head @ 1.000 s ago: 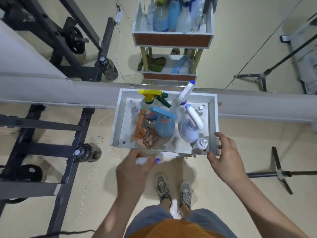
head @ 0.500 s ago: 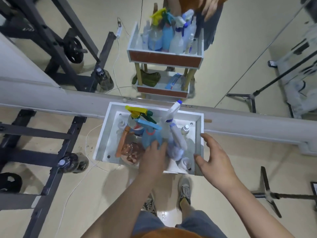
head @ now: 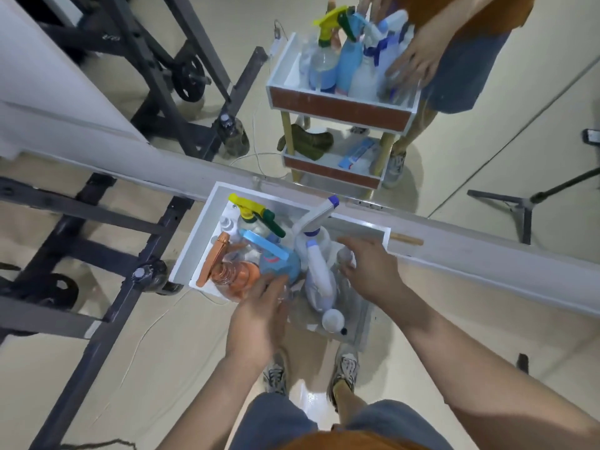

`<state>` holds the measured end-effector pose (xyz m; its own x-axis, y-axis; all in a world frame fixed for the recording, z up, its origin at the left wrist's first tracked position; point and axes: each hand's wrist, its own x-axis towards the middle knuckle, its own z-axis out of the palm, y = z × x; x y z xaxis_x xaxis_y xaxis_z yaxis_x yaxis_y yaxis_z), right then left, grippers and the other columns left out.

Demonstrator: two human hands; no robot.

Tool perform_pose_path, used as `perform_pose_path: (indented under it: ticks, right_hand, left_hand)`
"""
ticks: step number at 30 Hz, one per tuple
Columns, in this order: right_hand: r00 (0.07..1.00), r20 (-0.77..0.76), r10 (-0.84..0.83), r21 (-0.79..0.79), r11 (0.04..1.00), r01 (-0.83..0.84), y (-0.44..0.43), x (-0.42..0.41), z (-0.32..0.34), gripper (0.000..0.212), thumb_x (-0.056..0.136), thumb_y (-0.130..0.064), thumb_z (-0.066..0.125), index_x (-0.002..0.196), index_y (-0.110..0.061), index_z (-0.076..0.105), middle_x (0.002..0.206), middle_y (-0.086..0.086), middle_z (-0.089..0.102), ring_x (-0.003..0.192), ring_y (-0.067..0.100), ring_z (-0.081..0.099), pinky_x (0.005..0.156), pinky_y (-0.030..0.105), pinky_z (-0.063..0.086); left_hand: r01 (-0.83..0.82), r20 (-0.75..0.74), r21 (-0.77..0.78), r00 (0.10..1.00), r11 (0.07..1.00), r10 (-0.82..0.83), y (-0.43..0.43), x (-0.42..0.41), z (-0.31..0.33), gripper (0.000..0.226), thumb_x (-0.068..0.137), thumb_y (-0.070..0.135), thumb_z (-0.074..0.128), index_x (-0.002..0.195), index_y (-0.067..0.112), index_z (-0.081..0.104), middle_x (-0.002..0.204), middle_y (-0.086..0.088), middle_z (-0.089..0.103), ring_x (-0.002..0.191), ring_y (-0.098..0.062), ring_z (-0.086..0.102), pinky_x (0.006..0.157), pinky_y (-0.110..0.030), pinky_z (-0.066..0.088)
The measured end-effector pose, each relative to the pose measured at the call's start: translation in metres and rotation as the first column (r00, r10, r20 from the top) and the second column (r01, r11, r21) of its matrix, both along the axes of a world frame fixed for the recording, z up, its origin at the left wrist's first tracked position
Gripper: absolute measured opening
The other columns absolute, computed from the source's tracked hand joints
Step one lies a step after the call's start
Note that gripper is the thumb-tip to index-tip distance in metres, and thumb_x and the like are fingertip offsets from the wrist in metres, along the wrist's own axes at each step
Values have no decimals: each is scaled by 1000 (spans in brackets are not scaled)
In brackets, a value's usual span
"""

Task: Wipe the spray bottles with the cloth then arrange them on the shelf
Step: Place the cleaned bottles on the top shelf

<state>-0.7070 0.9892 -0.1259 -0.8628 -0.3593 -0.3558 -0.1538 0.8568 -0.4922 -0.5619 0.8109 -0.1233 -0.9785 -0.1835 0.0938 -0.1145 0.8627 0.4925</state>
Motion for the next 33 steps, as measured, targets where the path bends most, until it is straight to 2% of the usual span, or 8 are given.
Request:
perform_pose_path:
  ticks: [4, 7, 12, 16, 21, 24, 28, 33]
  right_hand:
    - [993, -111, 30, 96, 995, -19, 1, -1, -7, 31, 91, -23, 58, 121, -30, 63, 120, -3, 66, 128, 18, 47, 98, 36, 30]
    - [976, -209, 66, 158, 987, -33, 19, 12, 2, 28, 93, -27, 58, 121, -29, 63, 123, -2, 67, 134, 16, 45, 105, 37, 25]
    - [983, -62, 174, 256, 955, -153, 38, 60, -7, 24, 97, -36, 51, 117, -31, 61, 119, -7, 67, 140, 14, 39, 108, 40, 23]
    - [982, 2, 190, 253, 950, -184, 37, 63, -4, 37, 92, -40, 54, 129, -33, 51, 130, -9, 59, 139, 15, 35, 104, 41, 29]
    - [961, 275, 18, -164, 986, 29, 46, 19, 43, 60, 89, -23, 64, 143, -32, 40, 142, -1, 51, 122, 20, 51, 96, 34, 44]
    - [911, 388, 140, -285, 958, -25, 46, -4, 68, 69, 88, -17, 69, 148, -30, 36, 143, -5, 48, 123, 14, 51, 97, 26, 44]
    - [954, 226, 195, -316, 941, -117, 18, -3, 60, 72, 78, -19, 76, 142, -27, 42, 129, -10, 56, 116, 15, 55, 94, 31, 46]
    - [996, 59, -65, -321, 943, 80, 8, -2, 23, 41, 87, -23, 64, 124, -25, 47, 87, -15, 55, 83, 18, 60, 58, 25, 38]
  left_hand:
    - [-87, -88, 102, 991, 991, 96, 16, 0, 33, 17, 91, 17, 57, 102, 14, 70, 101, -1, 69, 80, -19, 65, 67, -31, 52]
    - [-174, 68, 189, 984, 966, 164, 28, -13, 60, 17, 96, 31, 54, 99, 19, 66, 91, 6, 67, 77, -13, 60, 69, -35, 50]
    - [-223, 326, 165, 932, 961, 160, 51, -46, 73, 46, 94, 52, 53, 128, 21, 48, 98, 7, 60, 97, -20, 60, 71, -28, 33]
    - [-309, 428, 193, 881, 931, 204, 61, -63, 55, 38, 92, 36, 56, 123, 18, 44, 90, 5, 54, 95, -27, 61, 65, -29, 30]
    - [-213, 409, 292, 909, 932, 79, 54, -63, 56, 26, 94, 24, 49, 120, 21, 46, 93, 3, 57, 87, -22, 56, 66, -28, 33]
    - [-148, 360, 343, 933, 928, 16, 52, -68, 60, 26, 95, 23, 50, 120, 23, 49, 93, 5, 57, 85, -18, 54, 65, -29, 32]
    - [-106, 309, 392, 951, 914, -22, 62, -86, 64, 25, 97, 33, 52, 120, 25, 53, 98, 5, 65, 89, -18, 60, 76, -31, 47]
    - [124, 315, 293, 924, 948, -218, 59, -107, 69, 30, 103, 40, 40, 122, 23, 55, 97, -2, 69, 91, -22, 63, 80, -37, 49]
